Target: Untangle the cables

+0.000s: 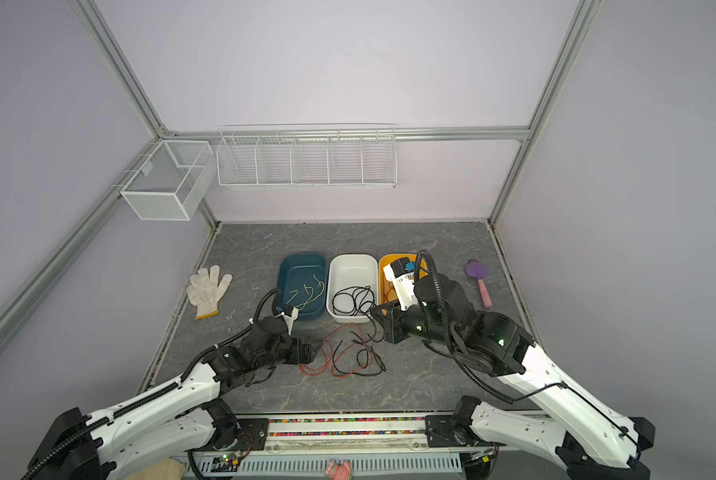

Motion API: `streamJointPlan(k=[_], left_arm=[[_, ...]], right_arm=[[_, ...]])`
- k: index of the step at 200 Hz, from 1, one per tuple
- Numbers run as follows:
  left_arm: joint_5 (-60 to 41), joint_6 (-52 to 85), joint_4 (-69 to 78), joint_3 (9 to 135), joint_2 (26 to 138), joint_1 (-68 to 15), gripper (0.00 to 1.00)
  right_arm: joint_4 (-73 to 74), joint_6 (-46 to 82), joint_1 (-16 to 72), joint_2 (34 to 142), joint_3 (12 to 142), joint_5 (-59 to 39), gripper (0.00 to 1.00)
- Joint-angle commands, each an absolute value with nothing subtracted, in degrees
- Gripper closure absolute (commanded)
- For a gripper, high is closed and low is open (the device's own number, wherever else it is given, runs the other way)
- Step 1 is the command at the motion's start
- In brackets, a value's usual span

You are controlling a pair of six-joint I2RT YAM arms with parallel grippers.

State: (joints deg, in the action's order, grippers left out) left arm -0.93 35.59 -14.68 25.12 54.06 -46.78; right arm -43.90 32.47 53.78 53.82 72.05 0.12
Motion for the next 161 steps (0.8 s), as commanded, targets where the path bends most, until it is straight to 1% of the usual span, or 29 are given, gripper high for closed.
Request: streamJointPlan(k=[1,81,161], left_arm=[[-2.2,37.7,-9.1,24.4,54.1,-48.7,0.07],[-0.8,39.2,0.3,23.1,63.7,-58.3,0.11],[-5.3,35.0,6.9,23.8,68.5,-62.5,0.12]], right_arm=[[-43.8,30.9,54.1,54.4,74.1,-0.6,0.93],[-43.0,29.6,54.1,56.8,78.5,-1.3,0.93],[-42.3,29.2,54.1,58.5,80.1,-1.8,0.94]])
